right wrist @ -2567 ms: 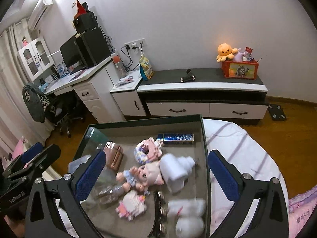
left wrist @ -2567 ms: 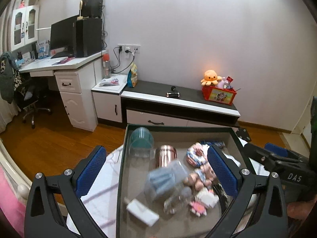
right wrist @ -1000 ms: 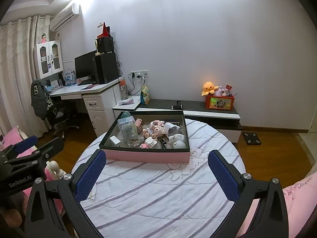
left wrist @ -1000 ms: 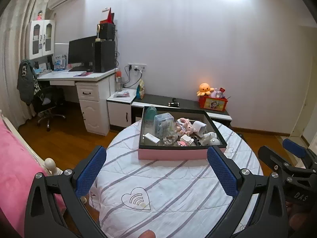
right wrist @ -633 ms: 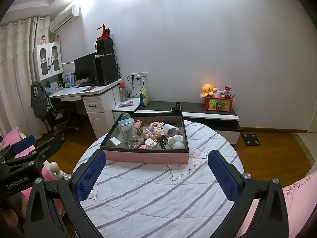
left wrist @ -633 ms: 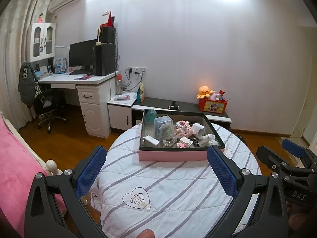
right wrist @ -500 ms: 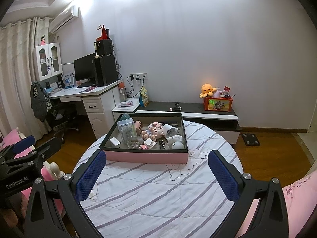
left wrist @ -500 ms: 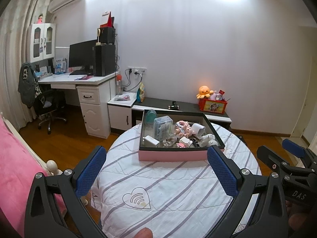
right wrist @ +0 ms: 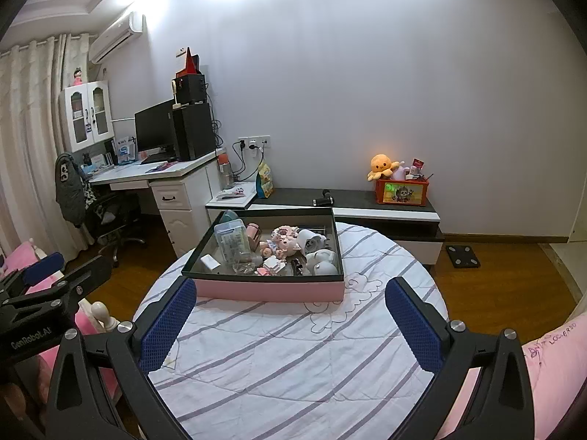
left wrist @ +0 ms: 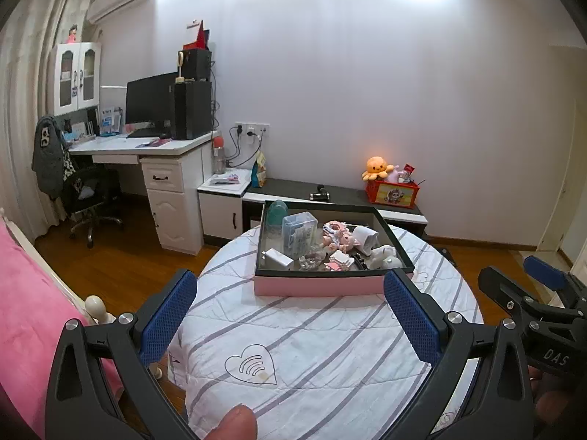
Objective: Organize rigid objects
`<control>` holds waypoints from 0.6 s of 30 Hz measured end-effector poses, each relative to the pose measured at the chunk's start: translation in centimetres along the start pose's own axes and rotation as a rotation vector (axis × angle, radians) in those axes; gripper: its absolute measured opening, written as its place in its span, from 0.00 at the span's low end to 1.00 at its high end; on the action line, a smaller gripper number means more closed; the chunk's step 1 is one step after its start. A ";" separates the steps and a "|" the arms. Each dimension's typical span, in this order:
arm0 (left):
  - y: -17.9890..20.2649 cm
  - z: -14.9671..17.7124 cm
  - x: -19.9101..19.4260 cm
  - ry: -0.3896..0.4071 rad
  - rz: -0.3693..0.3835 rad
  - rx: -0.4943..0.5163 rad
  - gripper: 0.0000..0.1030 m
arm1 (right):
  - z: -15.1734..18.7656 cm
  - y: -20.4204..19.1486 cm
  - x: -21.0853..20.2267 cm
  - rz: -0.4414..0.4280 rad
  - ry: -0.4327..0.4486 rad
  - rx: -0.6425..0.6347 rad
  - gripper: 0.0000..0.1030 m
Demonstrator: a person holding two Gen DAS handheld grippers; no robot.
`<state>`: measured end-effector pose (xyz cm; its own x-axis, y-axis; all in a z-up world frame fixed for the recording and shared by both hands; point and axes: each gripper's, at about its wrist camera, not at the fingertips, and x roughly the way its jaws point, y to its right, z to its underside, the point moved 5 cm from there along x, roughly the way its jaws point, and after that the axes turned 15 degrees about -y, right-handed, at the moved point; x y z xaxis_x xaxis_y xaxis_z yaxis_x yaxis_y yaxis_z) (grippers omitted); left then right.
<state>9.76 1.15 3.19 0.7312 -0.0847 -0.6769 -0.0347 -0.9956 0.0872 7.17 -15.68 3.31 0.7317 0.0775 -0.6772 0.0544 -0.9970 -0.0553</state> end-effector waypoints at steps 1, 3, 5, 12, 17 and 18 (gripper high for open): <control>0.0 0.0 0.0 -0.001 0.001 0.001 1.00 | 0.0 0.0 0.0 0.001 -0.001 0.001 1.00; 0.0 0.0 0.0 0.001 -0.001 0.001 1.00 | 0.0 0.1 0.0 0.000 0.000 0.000 1.00; 0.0 0.0 0.0 -0.003 -0.001 0.002 1.00 | 0.0 0.1 0.0 0.000 -0.002 -0.001 1.00; -0.3 0.2 0.1 -0.001 -0.025 0.006 1.00 | 0.0 0.2 0.2 0.000 -0.005 0.001 1.00; -0.1 0.3 0.3 -0.003 -0.036 0.019 1.00 | 0.0 0.3 0.3 0.000 -0.006 0.001 1.00; -0.1 0.3 0.3 -0.003 -0.035 0.017 1.00 | 0.0 0.2 0.2 0.000 -0.004 0.001 1.00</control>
<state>9.79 1.18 2.72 0.7299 -0.0499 -0.6818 -0.0208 -0.9985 0.0508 7.33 -15.86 3.13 0.7287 0.0771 -0.6804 0.0531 -0.9970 -0.0561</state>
